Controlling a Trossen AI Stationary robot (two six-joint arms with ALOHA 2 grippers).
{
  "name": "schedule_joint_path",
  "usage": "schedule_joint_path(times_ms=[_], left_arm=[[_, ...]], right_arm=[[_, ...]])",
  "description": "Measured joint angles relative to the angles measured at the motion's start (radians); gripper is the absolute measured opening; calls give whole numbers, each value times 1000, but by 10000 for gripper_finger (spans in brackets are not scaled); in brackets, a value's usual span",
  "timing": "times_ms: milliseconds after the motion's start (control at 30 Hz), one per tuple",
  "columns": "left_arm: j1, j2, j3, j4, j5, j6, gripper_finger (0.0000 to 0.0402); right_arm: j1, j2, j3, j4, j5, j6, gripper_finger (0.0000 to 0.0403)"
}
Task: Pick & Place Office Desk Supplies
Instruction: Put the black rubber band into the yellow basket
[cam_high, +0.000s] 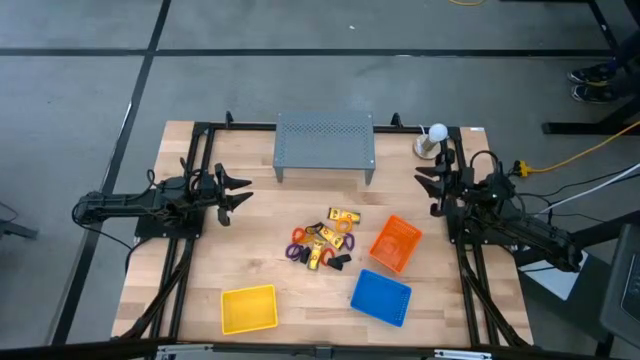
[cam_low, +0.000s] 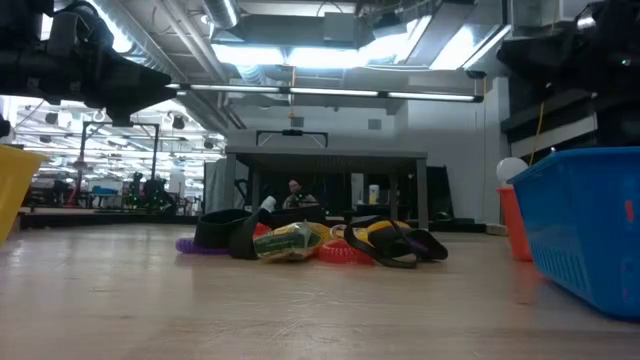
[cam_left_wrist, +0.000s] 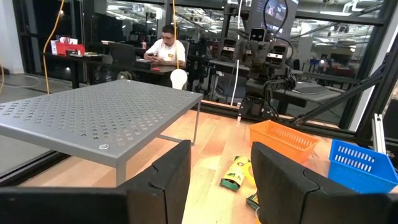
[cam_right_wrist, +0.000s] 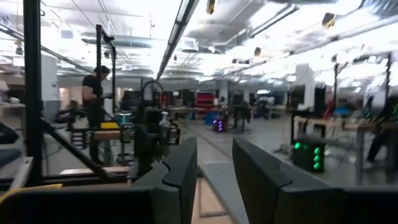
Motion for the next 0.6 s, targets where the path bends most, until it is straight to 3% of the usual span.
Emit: schedule_joint_path(times_ms=[200, 400, 600], left_arm=[[0, 0, 0, 0, 0, 0, 164], [0, 0, 0, 3, -1, -1, 164], [0, 0, 0, 20, -32, -5, 164]], right_arm=[[30, 95, 0, 82, 0, 84, 105], [94, 293, 0, 337, 10, 51, 105], [126, 496, 1, 440, 105, -6, 105]])
